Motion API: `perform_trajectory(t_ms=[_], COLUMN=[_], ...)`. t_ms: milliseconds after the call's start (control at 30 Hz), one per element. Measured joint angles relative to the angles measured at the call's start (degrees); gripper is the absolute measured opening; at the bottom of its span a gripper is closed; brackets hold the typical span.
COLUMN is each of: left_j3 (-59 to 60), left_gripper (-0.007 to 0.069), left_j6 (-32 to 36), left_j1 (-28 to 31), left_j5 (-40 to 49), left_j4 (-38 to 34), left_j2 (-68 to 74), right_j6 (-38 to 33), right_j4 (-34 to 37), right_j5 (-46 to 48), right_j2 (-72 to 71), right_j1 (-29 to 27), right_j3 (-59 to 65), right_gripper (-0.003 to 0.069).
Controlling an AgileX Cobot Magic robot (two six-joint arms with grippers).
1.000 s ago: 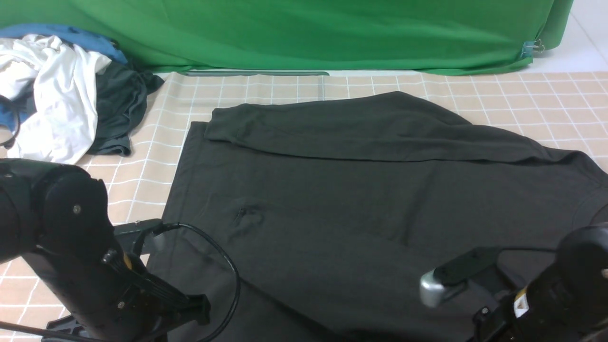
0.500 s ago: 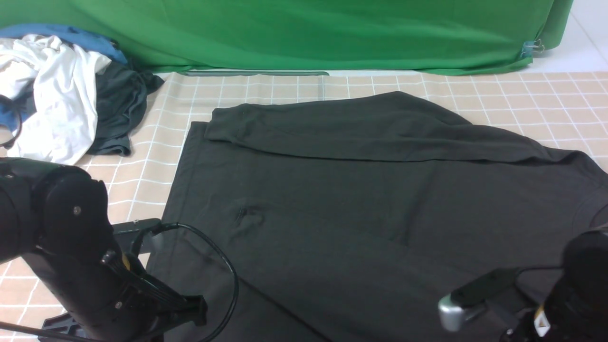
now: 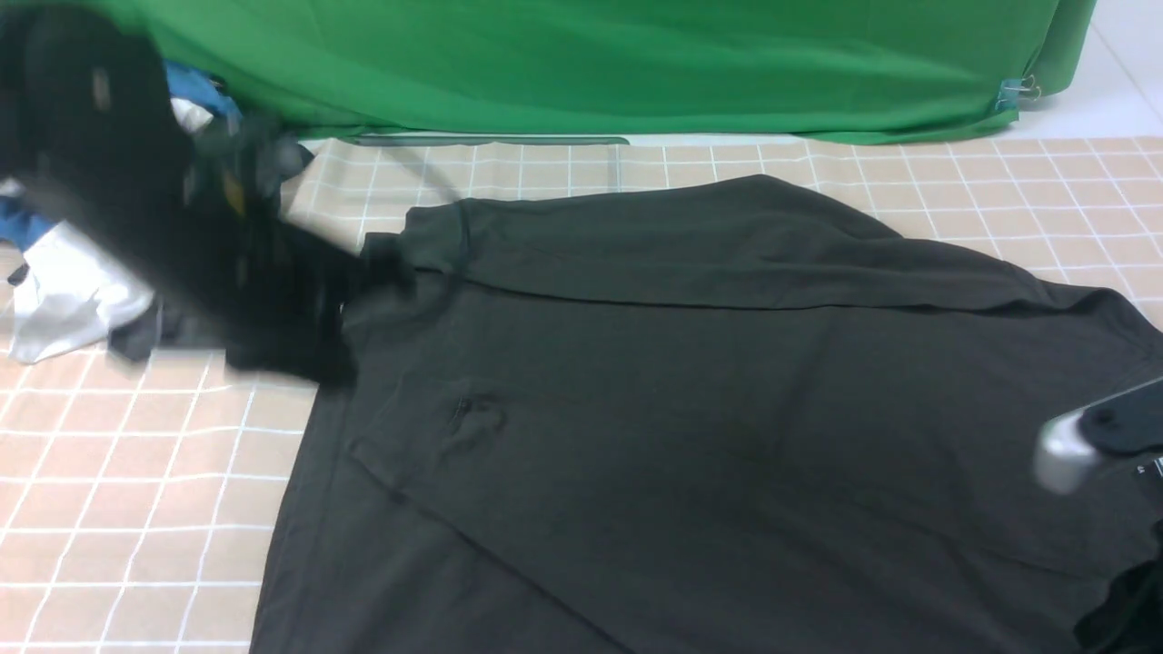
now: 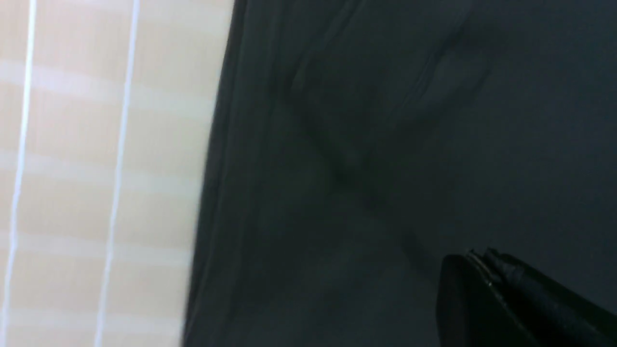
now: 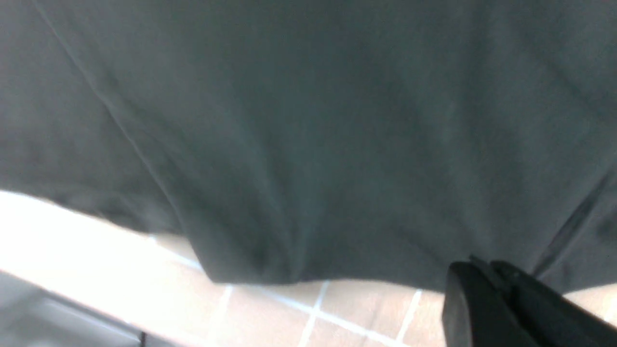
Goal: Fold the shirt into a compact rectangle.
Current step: 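Grab the top left corner of the dark shirt with the left gripper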
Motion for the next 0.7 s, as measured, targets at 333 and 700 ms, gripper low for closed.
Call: perform_trajectory(t_ms=[333, 700], left_j3=[-26.30, -35.07], left_gripper=[0.0063, 0.0353], left_j6=[-0.35, -2.79], left_j1=[3.26, 3.27], left_j5=[-0.83, -9.62], left_j4=[6.76, 13.90], left_j2=[24.92, 40.44], right_j6=[2.12, 4.66], right_j4=[0.00, 0.44], right_j5=[0.69, 0.91], right_j2=[-5.22, -5.22], right_j1=[-0.28, -0.28], right_j3=[-0.04, -0.04], right_gripper=[0.0072, 0.0092])
